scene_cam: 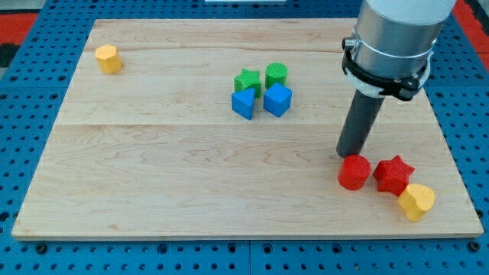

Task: Push the yellow hexagon towards the bottom center

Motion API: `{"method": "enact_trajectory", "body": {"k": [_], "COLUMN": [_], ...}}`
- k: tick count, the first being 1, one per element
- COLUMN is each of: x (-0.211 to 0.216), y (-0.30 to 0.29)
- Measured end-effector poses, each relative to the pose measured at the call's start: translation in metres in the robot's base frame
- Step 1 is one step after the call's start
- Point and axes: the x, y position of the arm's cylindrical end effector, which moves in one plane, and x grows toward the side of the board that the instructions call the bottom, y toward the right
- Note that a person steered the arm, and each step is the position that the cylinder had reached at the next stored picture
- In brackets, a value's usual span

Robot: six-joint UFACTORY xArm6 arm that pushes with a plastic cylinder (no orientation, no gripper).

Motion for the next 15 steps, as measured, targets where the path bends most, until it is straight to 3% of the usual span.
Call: {"method": "enact_trajectory", "body": {"k": [2,4,6,9,10,12,15], "x": [-0.025,-0.033,-0.117,-0.270,-0.269,-0.200,-0.129], "y": [-0.029,-0.193,-0.223,-0.338,-0.392,-0.386,-0.366]}}
